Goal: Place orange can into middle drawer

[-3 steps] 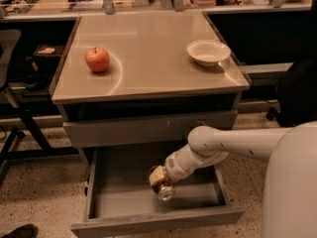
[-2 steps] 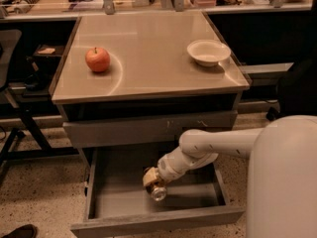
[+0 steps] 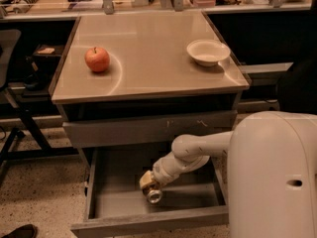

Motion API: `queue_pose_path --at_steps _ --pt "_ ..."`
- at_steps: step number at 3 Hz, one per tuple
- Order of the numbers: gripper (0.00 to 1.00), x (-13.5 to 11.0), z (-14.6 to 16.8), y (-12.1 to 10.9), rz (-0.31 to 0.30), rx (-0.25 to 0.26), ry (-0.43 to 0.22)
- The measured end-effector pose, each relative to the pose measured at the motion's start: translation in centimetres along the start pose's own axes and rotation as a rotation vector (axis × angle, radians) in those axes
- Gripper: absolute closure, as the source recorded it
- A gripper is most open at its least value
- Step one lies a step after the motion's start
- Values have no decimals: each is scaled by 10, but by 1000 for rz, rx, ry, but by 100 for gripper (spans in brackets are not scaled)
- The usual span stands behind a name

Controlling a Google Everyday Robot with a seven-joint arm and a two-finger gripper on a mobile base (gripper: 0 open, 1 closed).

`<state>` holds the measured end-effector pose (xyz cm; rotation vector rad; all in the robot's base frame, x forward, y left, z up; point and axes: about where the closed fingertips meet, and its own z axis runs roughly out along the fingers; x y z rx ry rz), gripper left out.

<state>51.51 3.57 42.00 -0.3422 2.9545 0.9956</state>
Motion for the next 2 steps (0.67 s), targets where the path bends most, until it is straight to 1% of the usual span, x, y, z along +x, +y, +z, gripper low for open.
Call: queue_pose_path --at_steps 2 --pt "100 -7 21 -17 30 30 -8"
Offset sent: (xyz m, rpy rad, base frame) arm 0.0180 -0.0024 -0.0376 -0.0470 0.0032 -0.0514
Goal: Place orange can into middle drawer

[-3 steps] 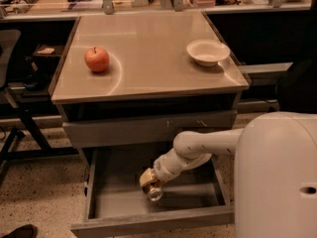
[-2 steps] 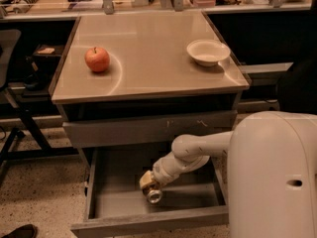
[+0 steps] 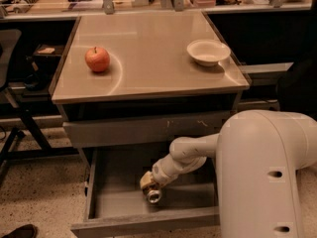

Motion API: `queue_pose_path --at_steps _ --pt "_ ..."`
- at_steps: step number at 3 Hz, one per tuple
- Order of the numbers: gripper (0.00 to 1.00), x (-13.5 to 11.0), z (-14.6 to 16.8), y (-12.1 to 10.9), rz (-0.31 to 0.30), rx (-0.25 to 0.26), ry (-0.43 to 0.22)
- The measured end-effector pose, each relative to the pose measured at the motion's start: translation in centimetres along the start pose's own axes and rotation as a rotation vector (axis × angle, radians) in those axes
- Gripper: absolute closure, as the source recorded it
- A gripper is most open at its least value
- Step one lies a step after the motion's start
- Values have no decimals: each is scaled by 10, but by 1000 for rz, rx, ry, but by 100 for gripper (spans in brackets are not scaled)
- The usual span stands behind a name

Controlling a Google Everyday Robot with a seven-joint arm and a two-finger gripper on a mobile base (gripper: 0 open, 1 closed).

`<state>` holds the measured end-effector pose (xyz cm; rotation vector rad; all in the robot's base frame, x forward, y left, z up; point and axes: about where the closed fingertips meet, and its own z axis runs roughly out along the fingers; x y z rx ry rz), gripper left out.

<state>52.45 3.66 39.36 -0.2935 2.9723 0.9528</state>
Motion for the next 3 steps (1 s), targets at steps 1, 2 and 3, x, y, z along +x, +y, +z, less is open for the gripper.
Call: queue_pose_path --at_steps 1,2,3 --pt "100 0 7 -7 15 3 -2" --pt "83 0 8 -7 16 3 -2" --pt "60 0 8 -7 16 3 -2"
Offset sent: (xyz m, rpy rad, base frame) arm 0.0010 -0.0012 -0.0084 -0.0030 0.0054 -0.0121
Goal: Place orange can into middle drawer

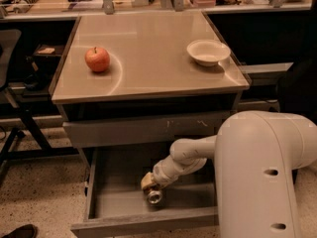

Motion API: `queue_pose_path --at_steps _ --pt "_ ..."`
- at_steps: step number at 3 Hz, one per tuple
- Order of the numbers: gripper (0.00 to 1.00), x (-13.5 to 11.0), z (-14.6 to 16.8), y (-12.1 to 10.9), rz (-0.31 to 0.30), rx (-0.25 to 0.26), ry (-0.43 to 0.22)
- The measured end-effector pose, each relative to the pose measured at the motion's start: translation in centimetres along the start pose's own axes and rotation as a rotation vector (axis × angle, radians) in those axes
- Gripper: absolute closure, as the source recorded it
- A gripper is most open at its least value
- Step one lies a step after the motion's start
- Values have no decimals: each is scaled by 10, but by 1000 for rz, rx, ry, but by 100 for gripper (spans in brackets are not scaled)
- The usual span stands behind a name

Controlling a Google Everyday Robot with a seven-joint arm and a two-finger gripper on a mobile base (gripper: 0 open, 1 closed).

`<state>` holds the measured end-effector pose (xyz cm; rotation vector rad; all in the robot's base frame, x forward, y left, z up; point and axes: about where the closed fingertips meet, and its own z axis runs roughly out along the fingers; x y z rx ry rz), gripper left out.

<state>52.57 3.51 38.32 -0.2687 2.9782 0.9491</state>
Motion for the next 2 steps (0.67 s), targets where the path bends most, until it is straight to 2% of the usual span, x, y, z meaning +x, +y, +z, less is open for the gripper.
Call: queue_pose_path --at_steps 2 --pt "13 0 0 0 0 0 0"
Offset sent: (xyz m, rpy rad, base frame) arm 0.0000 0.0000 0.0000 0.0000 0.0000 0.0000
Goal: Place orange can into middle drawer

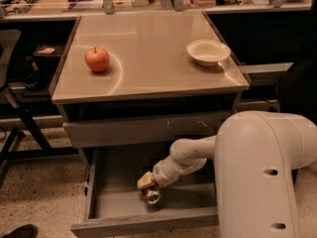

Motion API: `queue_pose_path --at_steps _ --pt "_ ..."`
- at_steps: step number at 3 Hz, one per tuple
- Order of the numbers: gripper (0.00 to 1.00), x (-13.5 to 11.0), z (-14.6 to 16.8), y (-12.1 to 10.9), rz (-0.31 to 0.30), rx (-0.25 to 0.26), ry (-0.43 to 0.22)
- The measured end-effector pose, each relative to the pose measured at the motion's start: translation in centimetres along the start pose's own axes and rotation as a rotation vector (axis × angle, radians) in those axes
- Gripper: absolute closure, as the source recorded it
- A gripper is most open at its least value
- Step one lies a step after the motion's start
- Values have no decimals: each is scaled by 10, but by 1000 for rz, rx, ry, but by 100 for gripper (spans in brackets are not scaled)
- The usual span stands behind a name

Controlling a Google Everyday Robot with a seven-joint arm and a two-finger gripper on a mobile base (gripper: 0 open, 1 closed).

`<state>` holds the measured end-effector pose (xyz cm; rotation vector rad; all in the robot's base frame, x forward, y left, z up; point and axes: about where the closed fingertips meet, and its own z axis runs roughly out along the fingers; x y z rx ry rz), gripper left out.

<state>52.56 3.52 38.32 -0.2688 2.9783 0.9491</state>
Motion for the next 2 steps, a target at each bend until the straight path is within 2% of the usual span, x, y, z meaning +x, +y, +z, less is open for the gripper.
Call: queue_pose_path --at_steps 1,2 --pt "0 0 0 0 0 0 0" --pt "0 0 0 0 0 0 0"
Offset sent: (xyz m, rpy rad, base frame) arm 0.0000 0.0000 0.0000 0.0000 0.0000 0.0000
